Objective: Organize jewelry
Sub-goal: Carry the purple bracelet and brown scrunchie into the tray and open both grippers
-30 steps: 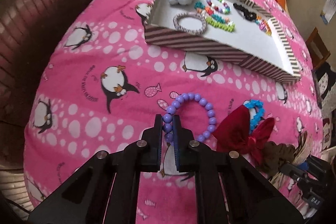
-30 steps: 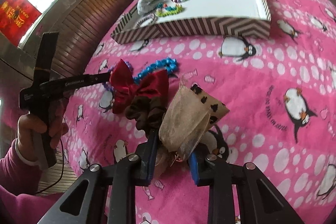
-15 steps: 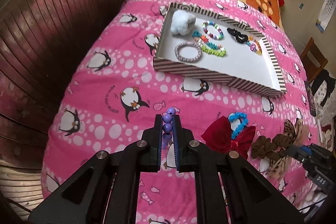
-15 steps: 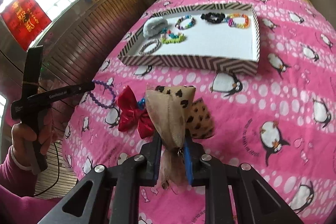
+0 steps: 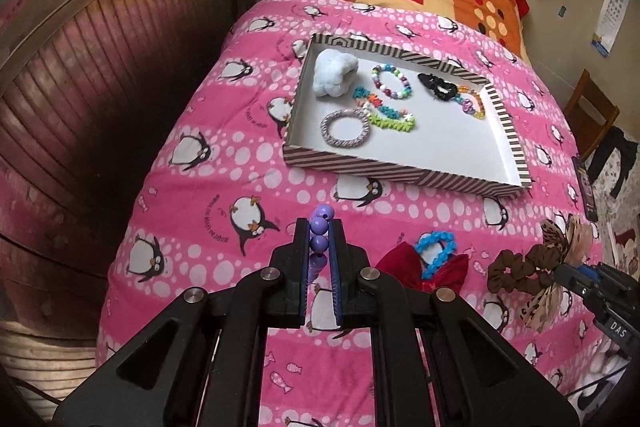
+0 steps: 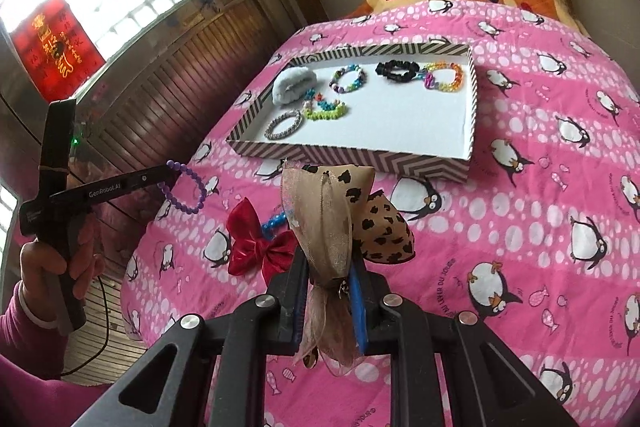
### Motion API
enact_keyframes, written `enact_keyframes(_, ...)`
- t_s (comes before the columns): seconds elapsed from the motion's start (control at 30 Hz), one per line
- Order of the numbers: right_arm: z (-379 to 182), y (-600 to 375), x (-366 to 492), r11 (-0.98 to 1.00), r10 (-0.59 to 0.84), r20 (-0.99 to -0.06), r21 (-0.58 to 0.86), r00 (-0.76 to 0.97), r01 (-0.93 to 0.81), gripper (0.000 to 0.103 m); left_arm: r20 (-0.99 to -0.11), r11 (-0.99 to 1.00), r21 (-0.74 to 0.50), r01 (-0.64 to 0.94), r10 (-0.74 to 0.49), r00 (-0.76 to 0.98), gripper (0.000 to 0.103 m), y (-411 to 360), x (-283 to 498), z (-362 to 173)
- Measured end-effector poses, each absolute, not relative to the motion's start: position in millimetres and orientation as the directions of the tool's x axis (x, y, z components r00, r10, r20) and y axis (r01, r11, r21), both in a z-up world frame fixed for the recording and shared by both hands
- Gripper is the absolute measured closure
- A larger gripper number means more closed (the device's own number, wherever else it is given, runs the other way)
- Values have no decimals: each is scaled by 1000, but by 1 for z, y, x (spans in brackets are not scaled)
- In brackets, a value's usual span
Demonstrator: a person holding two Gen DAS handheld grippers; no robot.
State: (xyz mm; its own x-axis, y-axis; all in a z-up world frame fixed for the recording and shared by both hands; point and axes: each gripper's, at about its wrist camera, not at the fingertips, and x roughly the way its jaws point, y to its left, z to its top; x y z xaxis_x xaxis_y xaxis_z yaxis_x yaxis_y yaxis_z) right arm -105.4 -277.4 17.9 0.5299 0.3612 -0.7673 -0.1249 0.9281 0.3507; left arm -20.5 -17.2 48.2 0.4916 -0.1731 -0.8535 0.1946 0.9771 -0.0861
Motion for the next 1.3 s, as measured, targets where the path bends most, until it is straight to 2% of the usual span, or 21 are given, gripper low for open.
enact_keyframes(0.23, 36, -290, -96, 934, 336, -745, 341, 576, -105, 85, -838, 959, -127, 255, -241, 490, 95, -28, -5, 74)
enact_keyframes(0.47, 53, -298, -77, 941, 310, -724, 327, 616, -89, 85, -816, 946, -112, 304, -263, 515, 95, -47, 9, 93)
enact_keyframes(0.9, 64, -310, -42, 943, 273, -703, 332, 656, -37, 85, -815, 913, -48, 404, -270, 513, 95, -97, 28, 88)
enact_keyframes(1.13, 62, -318, -31, 937, 272, -701, 350, 659, -15, 85, -821, 901, -59, 430, -288, 492, 95, -115, 37, 83)
enact_keyframes(1.2, 55, -323, -32, 944, 251, -728, 331, 638, 6, 85, -821, 899, -57, 435, -290, 492, 95, -117, 37, 82)
enact_keyframes(1.27, 42, -331, -34, 953, 222, -756, 303, 616, 28, 84, -822, 896, -61, 440, -295, 486, 95, -117, 39, 81)
enact_keyframes(1.3, 33, -337, -36, 952, 217, -772, 303, 597, 46, 76, -824, 896, -64, 440, -296, 483, 95, -118, 40, 80)
